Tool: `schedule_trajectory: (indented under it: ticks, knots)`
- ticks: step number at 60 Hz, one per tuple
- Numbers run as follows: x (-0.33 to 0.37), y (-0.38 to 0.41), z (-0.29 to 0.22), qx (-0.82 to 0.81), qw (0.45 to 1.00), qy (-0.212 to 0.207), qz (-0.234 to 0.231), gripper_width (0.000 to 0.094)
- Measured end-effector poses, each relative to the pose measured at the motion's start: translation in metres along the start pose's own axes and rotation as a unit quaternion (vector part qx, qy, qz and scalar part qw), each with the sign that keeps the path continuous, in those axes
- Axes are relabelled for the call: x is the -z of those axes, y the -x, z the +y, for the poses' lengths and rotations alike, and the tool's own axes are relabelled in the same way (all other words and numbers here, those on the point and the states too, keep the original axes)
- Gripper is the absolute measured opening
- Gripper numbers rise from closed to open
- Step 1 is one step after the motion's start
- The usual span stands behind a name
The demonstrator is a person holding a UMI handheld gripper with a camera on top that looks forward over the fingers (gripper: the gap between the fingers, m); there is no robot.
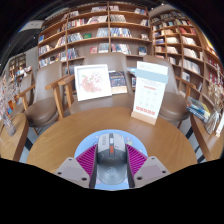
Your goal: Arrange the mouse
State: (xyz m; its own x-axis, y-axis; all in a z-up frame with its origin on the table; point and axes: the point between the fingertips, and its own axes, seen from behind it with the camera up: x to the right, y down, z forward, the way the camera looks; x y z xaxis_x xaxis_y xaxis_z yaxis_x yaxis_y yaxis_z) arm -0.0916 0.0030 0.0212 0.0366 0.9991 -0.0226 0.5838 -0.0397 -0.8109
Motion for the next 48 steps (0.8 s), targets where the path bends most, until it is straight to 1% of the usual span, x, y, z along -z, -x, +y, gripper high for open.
schedule_trajectory:
  ticks: [14,19,22,24,25,29,30,31,33,40,48]
  knots:
    - [-0.024,-0.004,0.021,-0.016,0.999,0.03,0.003,0.0459]
    - [-0.028,-0.007,0.02,0.005,1.0,0.021,0.013,0.0471]
    - [-0.029,-0.007,0.021,0.009,1.0,0.021,0.015,0.0498]
    - [-0.027,-0.007,0.02,0.009,1.0,0.021,0.016,0.0528]
    - [-0.027,-0.007,0.02,0.009,1.0,0.021,0.018,0.0559]
    - [-0.022,-0.016,0.016,0.004,0.999,0.017,0.036,0.0799]
    - [-0.017,-0.016,0.015,0.005,0.999,0.015,0.039,0.0848]
    - [-0.014,-0.016,0.013,0.006,0.999,0.013,0.042,0.0863]
    - [-0.006,-0.017,0.011,0.008,0.999,0.009,0.044,0.0837]
    - [0.041,-0.019,0.007,-0.005,0.999,0.001,0.035,0.0852]
    - [0.121,-0.018,0.016,-0.02,0.999,-0.006,0.029,0.0852]
